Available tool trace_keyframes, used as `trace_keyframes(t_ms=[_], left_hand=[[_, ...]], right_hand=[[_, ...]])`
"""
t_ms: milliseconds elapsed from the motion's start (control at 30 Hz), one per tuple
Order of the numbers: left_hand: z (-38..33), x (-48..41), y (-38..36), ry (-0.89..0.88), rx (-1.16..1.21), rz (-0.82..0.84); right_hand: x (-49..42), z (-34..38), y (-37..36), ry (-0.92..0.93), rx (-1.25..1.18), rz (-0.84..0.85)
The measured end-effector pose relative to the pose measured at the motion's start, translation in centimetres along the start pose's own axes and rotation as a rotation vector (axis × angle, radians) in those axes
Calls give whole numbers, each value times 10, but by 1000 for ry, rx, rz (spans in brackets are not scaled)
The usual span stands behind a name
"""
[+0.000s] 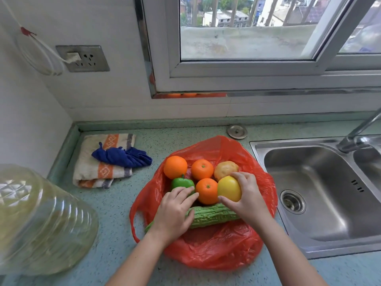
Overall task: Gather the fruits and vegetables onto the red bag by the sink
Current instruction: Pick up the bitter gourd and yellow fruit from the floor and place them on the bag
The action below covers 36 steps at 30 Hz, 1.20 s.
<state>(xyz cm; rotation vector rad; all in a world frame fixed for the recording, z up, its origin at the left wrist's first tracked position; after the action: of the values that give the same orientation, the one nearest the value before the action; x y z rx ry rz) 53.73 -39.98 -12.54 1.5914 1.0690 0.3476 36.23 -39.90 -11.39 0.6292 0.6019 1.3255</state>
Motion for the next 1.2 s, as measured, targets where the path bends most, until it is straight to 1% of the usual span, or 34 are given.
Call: trace_keyframes(t_ms=[100,200,400,567,800,900,1000,1100,1200], left_hand=[[7,-4,16,56,-36,-67],[19,-6,24,121,-48,-89],[33,-12,31,202,-58,-79],[34,-18,25,222,-44,-51],[32,-29,18,240,-25,-18],[32,-32,19,244,-10,-20],[33,-34,19,244,4,-24],[37,-35,18,260,12,-25],[37,-35,20,242,9,-63]], right_hand=[[-21,7,-5,22,40,31],[-40,17,-15,65,66,70],[-71,17,-30,90,137,133],[-83,10,-36,87,188,166],[-89,12,-41,123,310,163],[-90,15,-40,124,336,134],[-91,17,-33,137,335,81],[-92,19,-32,139,317,72],[-91,19,-30,156,286,56]])
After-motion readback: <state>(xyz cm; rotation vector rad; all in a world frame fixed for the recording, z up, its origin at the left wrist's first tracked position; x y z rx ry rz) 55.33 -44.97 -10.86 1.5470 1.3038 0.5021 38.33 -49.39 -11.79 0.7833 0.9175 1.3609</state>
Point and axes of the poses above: each hand's wrist, its own x-axis away from the middle knuckle, its own y-axis out of the back of the hand, z = x × y, the point moved 10 cm from there along -x, towards the middle knuckle, and after that the axes turned 2 degrees about -x, right-handed, at the moved point
